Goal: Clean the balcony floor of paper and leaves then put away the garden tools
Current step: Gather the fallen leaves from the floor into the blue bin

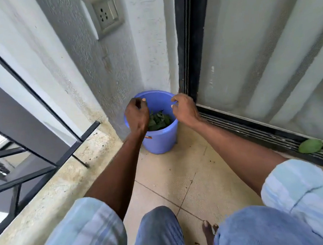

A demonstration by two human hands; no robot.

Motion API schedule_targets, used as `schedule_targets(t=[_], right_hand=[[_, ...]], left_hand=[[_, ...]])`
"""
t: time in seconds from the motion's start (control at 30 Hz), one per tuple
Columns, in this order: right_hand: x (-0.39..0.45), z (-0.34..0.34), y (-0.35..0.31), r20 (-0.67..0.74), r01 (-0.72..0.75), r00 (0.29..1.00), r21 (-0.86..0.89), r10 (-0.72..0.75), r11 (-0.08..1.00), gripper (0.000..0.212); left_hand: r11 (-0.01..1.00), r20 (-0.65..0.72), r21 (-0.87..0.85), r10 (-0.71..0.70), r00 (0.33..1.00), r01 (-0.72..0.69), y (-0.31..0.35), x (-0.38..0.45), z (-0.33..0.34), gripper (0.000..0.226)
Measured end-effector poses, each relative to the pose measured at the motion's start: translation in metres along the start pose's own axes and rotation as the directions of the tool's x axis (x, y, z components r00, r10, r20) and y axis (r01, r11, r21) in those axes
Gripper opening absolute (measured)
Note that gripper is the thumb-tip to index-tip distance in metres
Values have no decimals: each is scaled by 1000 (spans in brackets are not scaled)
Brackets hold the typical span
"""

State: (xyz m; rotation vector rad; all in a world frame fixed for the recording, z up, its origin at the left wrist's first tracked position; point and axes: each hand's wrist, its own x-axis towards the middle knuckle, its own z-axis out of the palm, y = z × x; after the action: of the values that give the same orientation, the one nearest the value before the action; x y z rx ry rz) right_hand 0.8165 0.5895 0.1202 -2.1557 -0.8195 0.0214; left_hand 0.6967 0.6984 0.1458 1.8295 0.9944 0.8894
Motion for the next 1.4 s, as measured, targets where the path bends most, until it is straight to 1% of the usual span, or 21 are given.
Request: schedule_targets(t=[0.1, 0.17, 0.23, 0.33, 0.43, 0.47, 0.57, 0.67, 0.73, 0.77, 0.8, 0.83, 0.9, 0.97, 1.03, 1.1, 1.17, 1.23, 1.27, 1.33, 1.4], right_hand=[[-9, -17, 18, -144, -4, 989, 53, 11, 999, 20], [-16, -33, 39, -253, -56, 964, 89, 77, 994, 19], [-23, -51, 68, -347, -141, 921, 131, 179, 981, 18], [-35, -85, 117, -465, -230, 834, 197, 297, 953, 15], [-58, -127, 175, -548, -336, 705, 301, 450, 892, 14], [-71, -143, 197, -575, -371, 652, 327, 495, 869, 14], [-114, -179, 253, -624, -472, 511, 370, 591, 800, 16], [-158, -202, 303, -634, -590, 379, 395, 674, 704, 20], [-182, -211, 335, -601, -700, 310, 380, 736, 604, 21], [-191, -213, 349, -566, -763, 307, 334, 765, 553, 21], [-197, -215, 362, -527, -814, 327, 265, 784, 517, 21], [-201, -216, 373, -493, -845, 367, 177, 788, 504, 22], [-202, -218, 388, -469, -840, 476, 8, 744, 543, 27], [-193, -216, 401, -445, -779, 602, -144, 663, 611, 42], [-181, -212, 413, -386, -745, 665, -283, 639, 604, 50], [-180, -207, 416, -296, -715, 697, -365, 653, 597, 39], [-185, -205, 416, -254, -676, 728, -427, 637, 601, 27], [-189, -203, 411, -259, -661, 741, -446, 620, 603, 26], [-187, -202, 410, -272, -677, 729, -417, 628, 606, 25], [-181, -200, 409, -300, -746, 666, -278, 683, 605, 23], [-172, -201, 410, -330, -813, 571, -99, 752, 574, 17]], left_hand=[[987, 19, 31, 158, 987, -159, 19, -19, 31, 28], [974, 84, 51, 217, 973, -222, 28, -36, 65, 28], [965, 169, 19, 254, 952, -261, 37, -56, 108, 27], [954, 337, -41, 293, 895, -297, 56, -94, 176, 24], [958, 503, -109, 284, 816, -266, 75, -140, 251, 23], [961, 567, -124, 272, 777, -246, 82, -161, 274, 21], [965, 745, -155, 256, 616, -213, 91, -217, 320, 13], [969, 858, -75, 183, 481, -234, 75, -250, 352, 18], [985, 900, -17, 91, 427, -174, 52, -256, 379, 20], [995, 903, 9, 34, 429, -99, 37, -256, 397, 18], [998, 901, 51, -26, 433, -47, 25, -256, 413, 17], [997, 901, 83, -70, 428, -11, 17, -256, 426, 17], [992, 908, 121, -118, 402, 20, 24, -260, 424, 19], [991, 913, 132, -133, 386, 29, 32, -263, 417, 16], [992, 928, 124, -112, 354, -12, 31, -266, 418, 16], [991, 942, 122, -99, 322, -53, 29, -269, 416, 16], [990, 944, 121, -94, 318, -67, 26, -272, 420, 15], [989, 943, 123, -93, 319, -76, 24, -276, 423, 15], [989, 945, 126, -98, 313, -71, 24, -278, 423, 16], [988, 941, 145, -123, 315, -49, 27, -282, 419, 15], [986, 922, 159, -165, 351, 45, 30, -280, 416, 19]])
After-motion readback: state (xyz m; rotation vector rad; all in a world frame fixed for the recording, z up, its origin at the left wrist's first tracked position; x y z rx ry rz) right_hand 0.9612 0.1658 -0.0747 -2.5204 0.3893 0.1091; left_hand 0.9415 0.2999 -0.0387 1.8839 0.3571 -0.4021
